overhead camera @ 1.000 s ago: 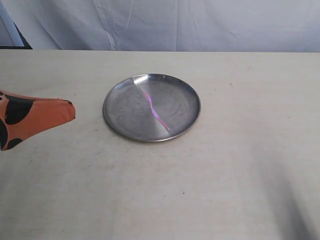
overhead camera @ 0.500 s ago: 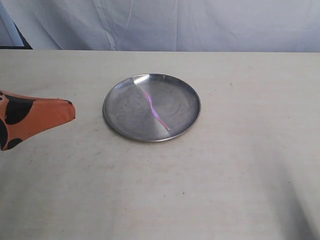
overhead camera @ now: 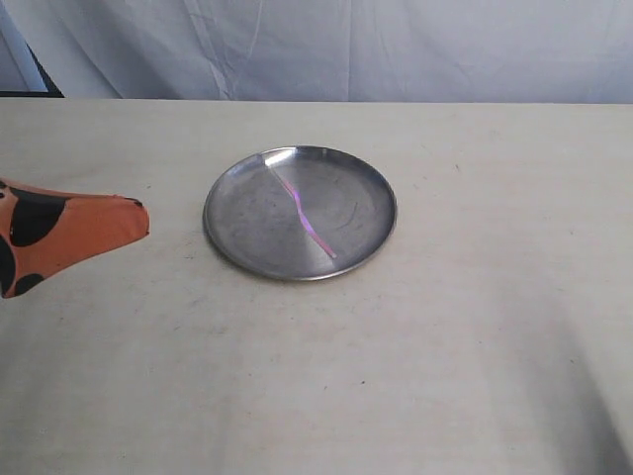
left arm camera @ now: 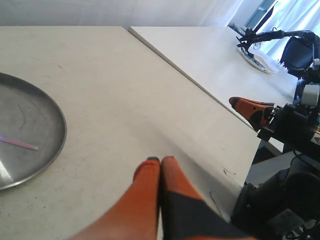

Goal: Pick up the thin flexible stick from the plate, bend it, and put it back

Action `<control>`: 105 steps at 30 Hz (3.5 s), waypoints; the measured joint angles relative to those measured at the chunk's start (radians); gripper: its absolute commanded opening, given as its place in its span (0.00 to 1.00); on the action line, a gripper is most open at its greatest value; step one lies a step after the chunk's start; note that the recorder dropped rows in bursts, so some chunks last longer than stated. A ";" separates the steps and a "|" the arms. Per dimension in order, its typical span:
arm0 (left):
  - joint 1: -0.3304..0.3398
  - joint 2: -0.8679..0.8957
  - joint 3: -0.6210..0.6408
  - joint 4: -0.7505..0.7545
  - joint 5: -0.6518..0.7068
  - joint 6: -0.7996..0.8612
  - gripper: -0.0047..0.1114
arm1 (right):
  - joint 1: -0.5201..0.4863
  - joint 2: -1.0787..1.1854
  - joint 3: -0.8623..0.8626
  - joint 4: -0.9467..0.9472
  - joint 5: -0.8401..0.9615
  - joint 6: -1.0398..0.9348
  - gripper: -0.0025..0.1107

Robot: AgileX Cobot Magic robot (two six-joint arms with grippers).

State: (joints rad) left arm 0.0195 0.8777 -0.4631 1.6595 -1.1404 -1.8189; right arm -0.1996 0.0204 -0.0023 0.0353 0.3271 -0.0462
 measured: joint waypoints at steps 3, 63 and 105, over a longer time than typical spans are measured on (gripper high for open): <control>0.000 0.000 0.000 0.000 0.000 0.000 0.04 | -0.048 0.000 0.000 0.000 0.000 0.000 0.01; -0.016 -0.789 0.459 -1.488 1.258 1.664 0.04 | -0.064 0.000 0.000 0.000 -0.001 -0.003 0.01; -0.012 -0.752 0.460 -1.660 1.367 1.841 0.04 | 0.006 0.000 0.000 0.000 -0.001 -0.003 0.01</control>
State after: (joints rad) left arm 0.0080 0.1253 -0.0035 0.0000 0.2261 0.0218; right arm -0.1937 0.0204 -0.0023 0.0353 0.3263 -0.0488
